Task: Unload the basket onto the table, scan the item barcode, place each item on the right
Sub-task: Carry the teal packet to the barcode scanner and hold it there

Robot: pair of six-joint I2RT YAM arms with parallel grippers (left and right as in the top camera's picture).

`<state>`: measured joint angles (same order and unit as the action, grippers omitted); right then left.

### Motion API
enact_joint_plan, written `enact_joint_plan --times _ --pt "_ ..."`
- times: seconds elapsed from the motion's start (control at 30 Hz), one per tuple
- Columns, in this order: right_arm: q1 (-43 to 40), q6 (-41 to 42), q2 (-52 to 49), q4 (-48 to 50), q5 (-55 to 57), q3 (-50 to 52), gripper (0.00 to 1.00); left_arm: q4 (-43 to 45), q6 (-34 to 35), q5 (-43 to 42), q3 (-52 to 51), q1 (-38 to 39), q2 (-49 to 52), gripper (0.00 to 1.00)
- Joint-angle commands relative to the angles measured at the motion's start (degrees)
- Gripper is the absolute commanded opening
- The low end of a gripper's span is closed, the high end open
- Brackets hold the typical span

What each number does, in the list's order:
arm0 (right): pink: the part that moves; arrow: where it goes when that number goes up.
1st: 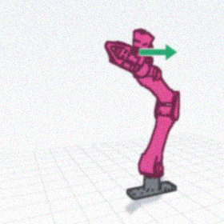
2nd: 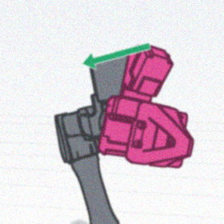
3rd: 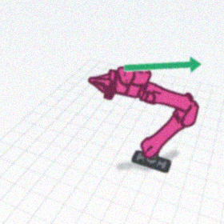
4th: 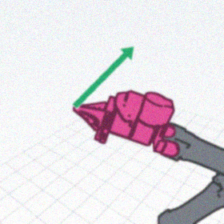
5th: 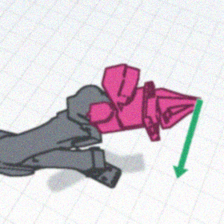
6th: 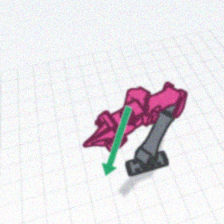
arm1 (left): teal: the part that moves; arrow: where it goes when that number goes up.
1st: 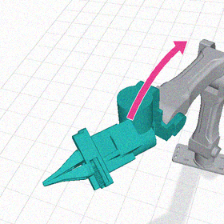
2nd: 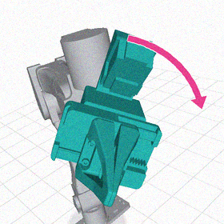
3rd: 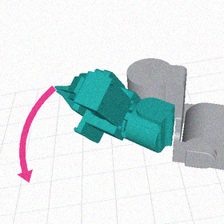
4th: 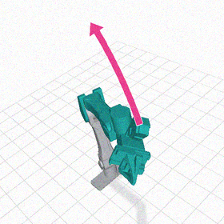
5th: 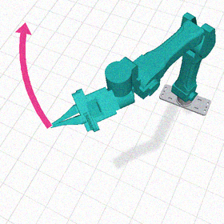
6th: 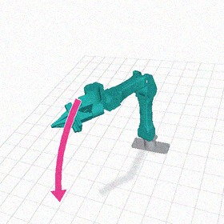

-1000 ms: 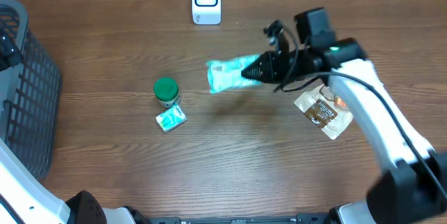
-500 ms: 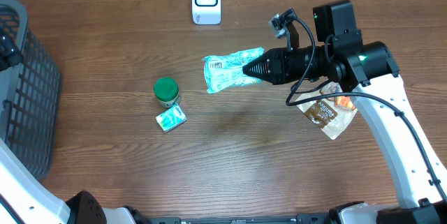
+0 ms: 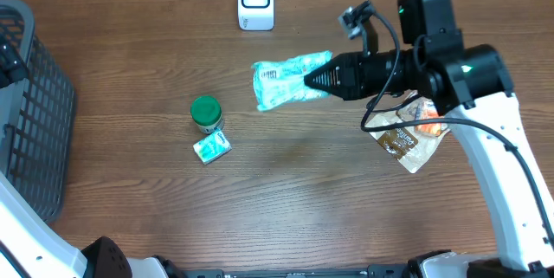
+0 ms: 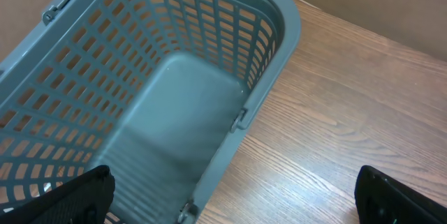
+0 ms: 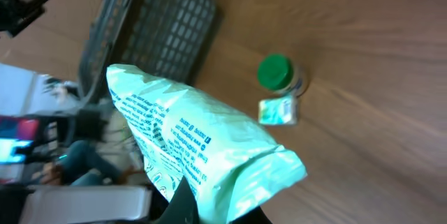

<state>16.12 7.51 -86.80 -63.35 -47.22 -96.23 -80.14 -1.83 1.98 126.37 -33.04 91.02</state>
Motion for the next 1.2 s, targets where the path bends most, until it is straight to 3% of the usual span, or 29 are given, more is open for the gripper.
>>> enact_joint_plan --times 0.0,0.13,0.27,0.33,0.43,0.63,0.77,0.87,1.17 --pt "3.45 1.29 1.88 0.22 13.66 -2.97 0.04 0.2 0.37 -0.28 0.0 0.04 -0.28 0.99" --pt "11.08 2.38 -0.63 4.0 37.27 -2.95 0.04 0.2 0.37 -0.28 0.0 0.04 -0.28 1.0" --pt "17.51 1.16 -6.86 13.73 64.24 -2.47 0.04 0.2 0.37 -0.28 0.0 0.04 -0.28 1.0" --pt "18.99 -5.09 -11.26 20.52 72.11 -2.47 0.04 0.2 0.35 -0.28 0.0 0.04 -0.28 0.99" --pt "19.34 -22.82 -20.11 37.33 79.58 -2.47 0.04 0.2 0.37 -0.28 0.0 0.04 -0.28 1.0" --pt "18.4 -55.69 -33.53 71.54 82.75 -2.47 0.04 0.2 0.35 -0.28 0.0 0.04 -0.28 1.0" --pt "17.16 -68.7 -40.68 90.84 80.59 -2.47 0.04 0.2 0.37 -0.28 0.0 0.04 -0.28 1.0" --pt "15.67 -70.66 -44.63 96.7 77.09 -2.47 0.04 0.2 0.37 -0.28 0.0 0.04 -0.28 1.0" --pt "13.31 -70.64 -49.75 99.36 68.06 -2.49 0.04 0.17 0.37 -0.28 0.0 0.04 -0.28 1.0"
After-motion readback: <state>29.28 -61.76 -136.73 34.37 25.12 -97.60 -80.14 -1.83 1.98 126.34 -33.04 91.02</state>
